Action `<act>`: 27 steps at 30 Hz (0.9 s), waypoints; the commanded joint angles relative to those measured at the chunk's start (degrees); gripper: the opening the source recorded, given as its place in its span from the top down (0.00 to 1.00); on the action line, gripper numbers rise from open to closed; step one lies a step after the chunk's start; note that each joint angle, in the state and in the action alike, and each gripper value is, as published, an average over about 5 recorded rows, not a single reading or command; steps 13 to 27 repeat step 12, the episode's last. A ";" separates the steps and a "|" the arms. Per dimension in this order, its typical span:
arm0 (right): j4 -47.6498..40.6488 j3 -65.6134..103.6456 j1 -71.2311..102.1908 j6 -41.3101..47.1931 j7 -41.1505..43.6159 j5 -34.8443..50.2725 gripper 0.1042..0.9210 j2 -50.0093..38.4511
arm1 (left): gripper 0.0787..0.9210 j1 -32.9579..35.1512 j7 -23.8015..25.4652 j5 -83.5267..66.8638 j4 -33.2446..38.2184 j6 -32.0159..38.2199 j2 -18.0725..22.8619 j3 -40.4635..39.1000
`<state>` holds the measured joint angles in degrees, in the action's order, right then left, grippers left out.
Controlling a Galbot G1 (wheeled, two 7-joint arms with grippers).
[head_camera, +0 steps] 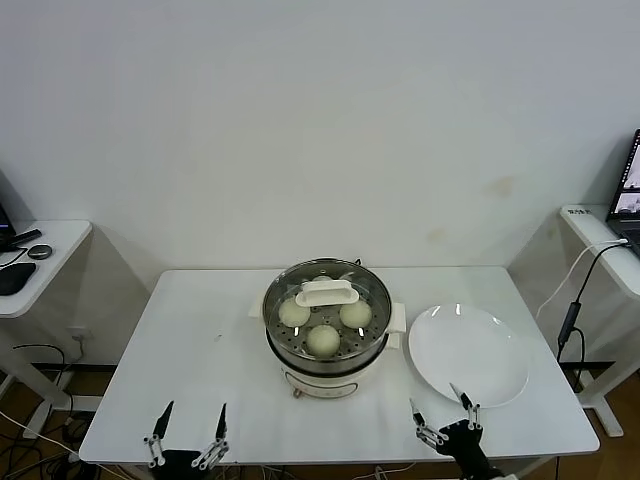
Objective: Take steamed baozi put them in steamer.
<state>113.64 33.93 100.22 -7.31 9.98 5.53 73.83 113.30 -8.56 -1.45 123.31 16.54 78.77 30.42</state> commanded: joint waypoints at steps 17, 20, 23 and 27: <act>0.78 -0.73 1.51 0.24 -0.16 1.34 0.12 -1.14 | 0.12 2.86 2.77 -6.67 -3.35 0.98 0.03 5.24; 0.78 -0.73 1.51 0.24 -0.16 1.34 0.12 -1.14 | 0.12 2.86 2.77 -6.67 -3.35 0.98 0.03 5.24; 0.78 -0.73 1.51 0.24 -0.16 1.34 0.12 -1.14 | 0.12 2.86 2.77 -6.67 -3.35 0.98 0.03 5.24; 0.78 -0.73 1.51 0.24 -0.16 1.34 0.12 -1.14 | 0.12 2.86 2.77 -6.67 -3.35 0.98 0.03 5.24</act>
